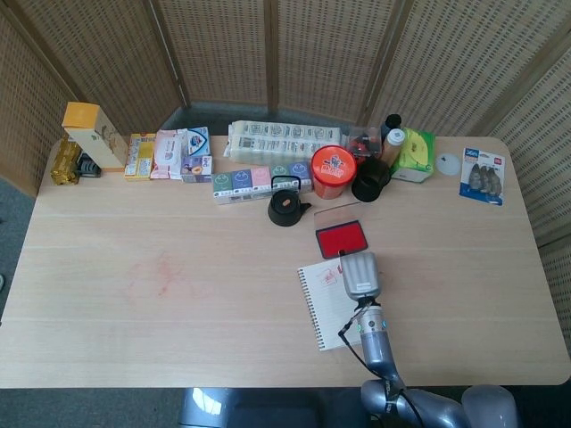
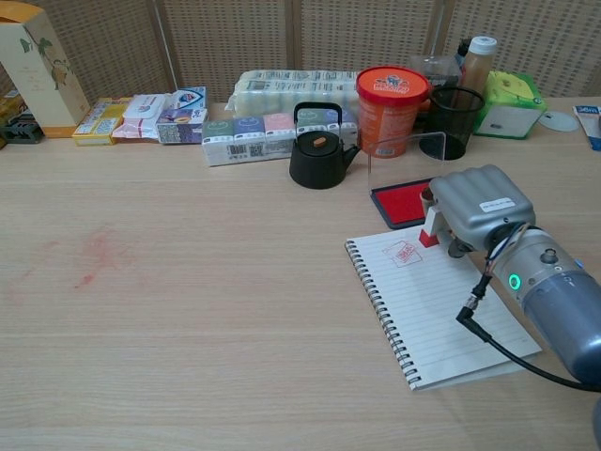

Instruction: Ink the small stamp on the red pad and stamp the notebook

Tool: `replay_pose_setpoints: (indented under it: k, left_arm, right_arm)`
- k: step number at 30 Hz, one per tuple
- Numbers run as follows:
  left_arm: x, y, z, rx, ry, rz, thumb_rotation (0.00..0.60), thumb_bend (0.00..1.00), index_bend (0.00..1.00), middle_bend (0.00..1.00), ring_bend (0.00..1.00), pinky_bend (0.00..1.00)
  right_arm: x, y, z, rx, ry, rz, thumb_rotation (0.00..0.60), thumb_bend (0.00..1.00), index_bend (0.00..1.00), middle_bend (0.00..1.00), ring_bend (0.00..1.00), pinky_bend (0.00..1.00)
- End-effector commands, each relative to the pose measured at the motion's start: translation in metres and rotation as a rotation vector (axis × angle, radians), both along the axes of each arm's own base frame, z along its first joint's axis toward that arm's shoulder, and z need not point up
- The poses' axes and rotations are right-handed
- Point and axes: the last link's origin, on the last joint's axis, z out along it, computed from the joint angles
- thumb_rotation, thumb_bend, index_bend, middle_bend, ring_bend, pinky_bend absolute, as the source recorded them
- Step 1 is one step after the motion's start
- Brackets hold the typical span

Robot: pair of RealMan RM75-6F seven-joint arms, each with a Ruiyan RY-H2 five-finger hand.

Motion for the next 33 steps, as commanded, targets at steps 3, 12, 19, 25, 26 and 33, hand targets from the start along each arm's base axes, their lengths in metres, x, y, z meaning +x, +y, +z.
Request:
replay_pose_setpoints:
  k: [3, 12, 19, 25, 26, 33]
  left_arm:
    - [0.0, 0.0, 0.0, 0.0, -0.002, 0.001, 0.6, 0.05, 0.0, 0.0, 0.0, 0.07]
    - [0.002, 0.0, 0.0, -0.003, -0.002, -0.008, 0.6, 0.05, 0.0, 0.0, 0.0, 0.07]
    - [0.003, -0.002, 0.0, -0.002, -0.002, -0.016, 0.6, 0.05, 0.0, 0.0, 0.0, 0.07]
    - [0.002, -0.001, 0.001, -0.001, -0.004, -0.013, 0.6, 0.05, 0.0, 0.0, 0.0, 0.07]
    - [0.002, -0.001, 0.001, -0.002, -0.005, -0.013, 0.6, 0.05, 0.0, 0.0, 0.0, 0.07]
    - [0.001, 0.001, -0.001, -0.011, -0.003, -0.003, 0.6, 0.05, 0.0, 0.0, 0.0, 0.07]
  right_arm:
    - [0.008, 0.001, 0.008, -0.034, -0.021, 0.027, 0.6, 0.51, 0.64, 1.0, 1.0, 1.0]
    - [0.031, 0.005, 0.037, -0.1, -0.062, 0.092, 0.6, 0.51, 0.64, 1.0, 1.0, 1.0]
    - [0.04, 0.002, 0.061, -0.142, -0.083, 0.095, 0.6, 0.51, 0.64, 1.0, 1.0, 1.0]
    - [0.032, -0.011, 0.082, -0.177, -0.077, 0.058, 0.6, 0.51, 0.65, 1.0, 1.0, 1.0]
    - [0.029, -0.014, 0.085, -0.182, -0.079, 0.047, 0.6, 0.51, 0.65, 1.0, 1.0, 1.0]
    - [-0.011, -0.042, 0.102, -0.201, -0.051, -0.074, 0.6, 0.51, 0.65, 1.0, 1.0, 1.0]
